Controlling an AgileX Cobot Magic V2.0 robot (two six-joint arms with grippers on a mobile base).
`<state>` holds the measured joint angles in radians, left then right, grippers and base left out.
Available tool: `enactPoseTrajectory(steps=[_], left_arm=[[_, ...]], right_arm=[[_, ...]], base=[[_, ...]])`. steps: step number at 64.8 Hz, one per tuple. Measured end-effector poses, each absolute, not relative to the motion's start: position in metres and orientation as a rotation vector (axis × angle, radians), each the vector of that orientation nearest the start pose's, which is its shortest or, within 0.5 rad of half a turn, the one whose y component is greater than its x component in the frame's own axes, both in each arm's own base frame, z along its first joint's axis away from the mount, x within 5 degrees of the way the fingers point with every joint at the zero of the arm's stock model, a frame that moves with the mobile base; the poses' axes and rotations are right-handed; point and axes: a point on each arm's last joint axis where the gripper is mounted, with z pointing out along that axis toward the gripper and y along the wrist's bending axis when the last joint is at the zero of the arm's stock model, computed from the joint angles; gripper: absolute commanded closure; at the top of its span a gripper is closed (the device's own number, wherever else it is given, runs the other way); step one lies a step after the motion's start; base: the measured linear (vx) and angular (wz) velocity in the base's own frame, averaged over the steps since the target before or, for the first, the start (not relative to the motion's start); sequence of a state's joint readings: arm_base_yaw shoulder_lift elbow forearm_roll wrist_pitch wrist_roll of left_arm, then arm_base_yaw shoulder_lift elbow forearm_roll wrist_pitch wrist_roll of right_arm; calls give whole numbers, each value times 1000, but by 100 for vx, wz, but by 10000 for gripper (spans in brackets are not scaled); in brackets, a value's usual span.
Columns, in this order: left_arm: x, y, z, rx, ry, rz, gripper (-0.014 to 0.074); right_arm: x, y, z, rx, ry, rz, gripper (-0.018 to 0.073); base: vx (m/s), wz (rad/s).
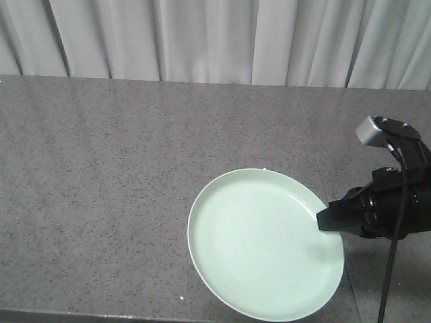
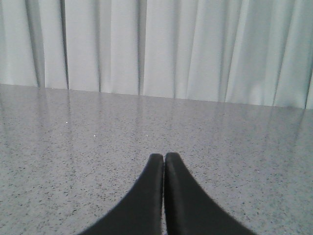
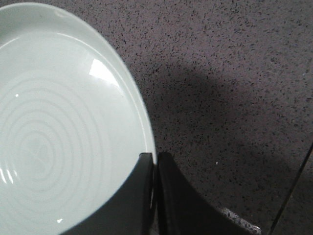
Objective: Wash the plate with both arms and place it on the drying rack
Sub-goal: 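Hold the plate raised in the right gripper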
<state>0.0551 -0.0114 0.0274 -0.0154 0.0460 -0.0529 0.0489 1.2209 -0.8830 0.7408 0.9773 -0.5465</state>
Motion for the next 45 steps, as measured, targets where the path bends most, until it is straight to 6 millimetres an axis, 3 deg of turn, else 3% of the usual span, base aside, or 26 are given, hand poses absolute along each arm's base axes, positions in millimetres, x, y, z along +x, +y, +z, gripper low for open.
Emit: enactPoseTrajectory(steps=[45], left_arm=[[57, 3, 200, -95, 1543, -11, 603]], right_arm=[[220, 62, 294, -350, 2528, 771, 568]], base=[[-4, 22]])
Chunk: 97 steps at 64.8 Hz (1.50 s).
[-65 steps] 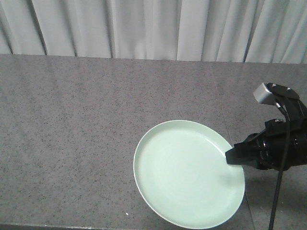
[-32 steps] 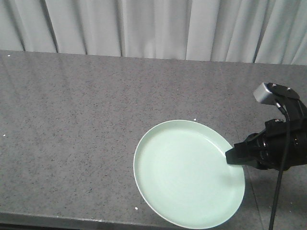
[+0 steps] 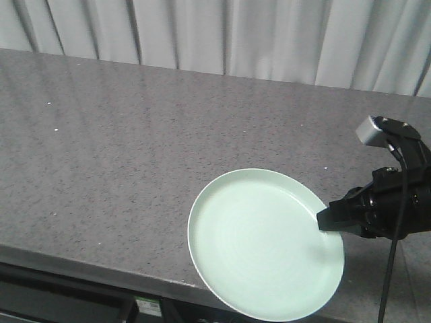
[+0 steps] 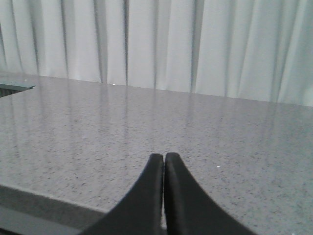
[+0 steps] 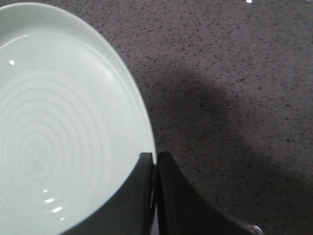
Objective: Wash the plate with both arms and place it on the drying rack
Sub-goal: 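Hold the plate raised in the right gripper, then carry the plate in the right gripper while driving along the aisle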
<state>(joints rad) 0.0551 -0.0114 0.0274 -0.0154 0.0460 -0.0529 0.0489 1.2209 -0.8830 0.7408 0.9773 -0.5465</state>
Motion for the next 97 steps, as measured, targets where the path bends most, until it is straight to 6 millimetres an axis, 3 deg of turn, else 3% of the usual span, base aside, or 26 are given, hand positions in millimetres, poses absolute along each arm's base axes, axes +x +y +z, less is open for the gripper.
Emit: enactPoseTrajectory(steps=[97], left_arm=[[57, 3, 200, -95, 1543, -11, 603]], right_arm=[[220, 62, 294, -350, 2528, 771, 568]], base=[[-10, 45]])
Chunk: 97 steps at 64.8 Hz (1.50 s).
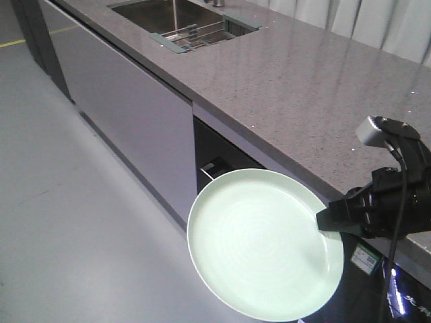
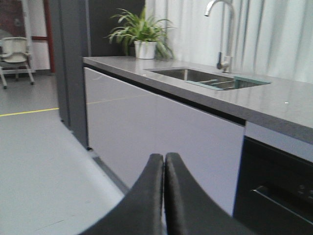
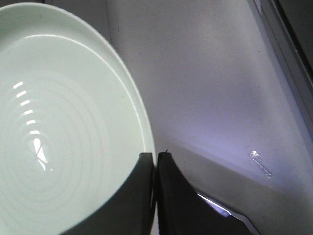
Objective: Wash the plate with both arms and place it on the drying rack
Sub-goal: 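Carry the plate in the right gripper while driving along the aisle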
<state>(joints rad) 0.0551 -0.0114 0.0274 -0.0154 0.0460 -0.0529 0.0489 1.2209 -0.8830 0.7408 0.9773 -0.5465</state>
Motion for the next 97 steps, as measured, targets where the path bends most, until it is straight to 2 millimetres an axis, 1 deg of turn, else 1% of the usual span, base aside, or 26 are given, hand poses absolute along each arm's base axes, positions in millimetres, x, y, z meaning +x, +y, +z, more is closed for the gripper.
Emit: enactPoseTrajectory(steps=[97], left_arm=[[57, 3, 200, -95, 1543, -11, 603]], right_arm=[[220, 62, 294, -350, 2529, 771, 568]], base=[[-8, 38]])
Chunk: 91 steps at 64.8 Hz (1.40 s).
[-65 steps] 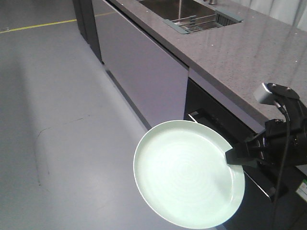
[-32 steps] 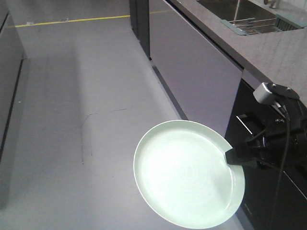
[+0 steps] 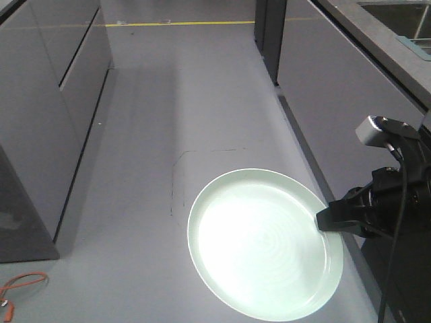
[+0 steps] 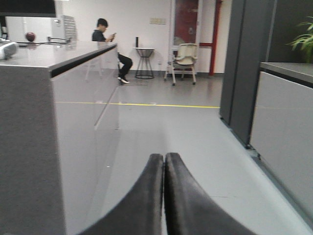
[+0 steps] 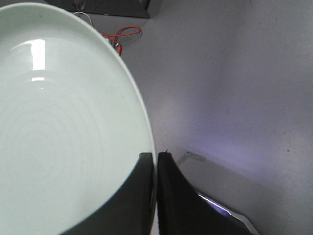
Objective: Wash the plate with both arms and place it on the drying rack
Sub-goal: 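Carry the plate in the right gripper while driving along the aisle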
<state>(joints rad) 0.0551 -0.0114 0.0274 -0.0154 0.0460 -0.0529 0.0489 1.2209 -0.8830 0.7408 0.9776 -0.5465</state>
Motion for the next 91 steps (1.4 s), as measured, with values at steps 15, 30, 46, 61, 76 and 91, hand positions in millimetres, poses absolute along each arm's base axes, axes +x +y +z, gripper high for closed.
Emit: enactPoseTrajectory(steps=[15, 30, 46, 61, 76, 91], left_arm=[[57, 3, 200, -95, 1543, -11, 603], [57, 3, 200, -95, 1543, -11, 603], [57, 3, 200, -95, 1543, -11, 603], [57, 3, 200, -95, 1543, -11, 603], [57, 3, 200, -95, 1543, -11, 603], [57, 3, 200, -95, 1543, -11, 603]], right_arm=[[220, 62, 294, -350, 2529, 771, 568], [220, 62, 294, -350, 2528, 771, 568], [220, 62, 294, -350, 2528, 771, 568], [220, 62, 294, -350, 2528, 771, 568], [220, 62, 294, -350, 2528, 771, 568], [220, 62, 294, -350, 2528, 771, 568]], base=[[0, 32], [5, 19], [8, 12], [10, 10], [12, 7], [13, 5]])
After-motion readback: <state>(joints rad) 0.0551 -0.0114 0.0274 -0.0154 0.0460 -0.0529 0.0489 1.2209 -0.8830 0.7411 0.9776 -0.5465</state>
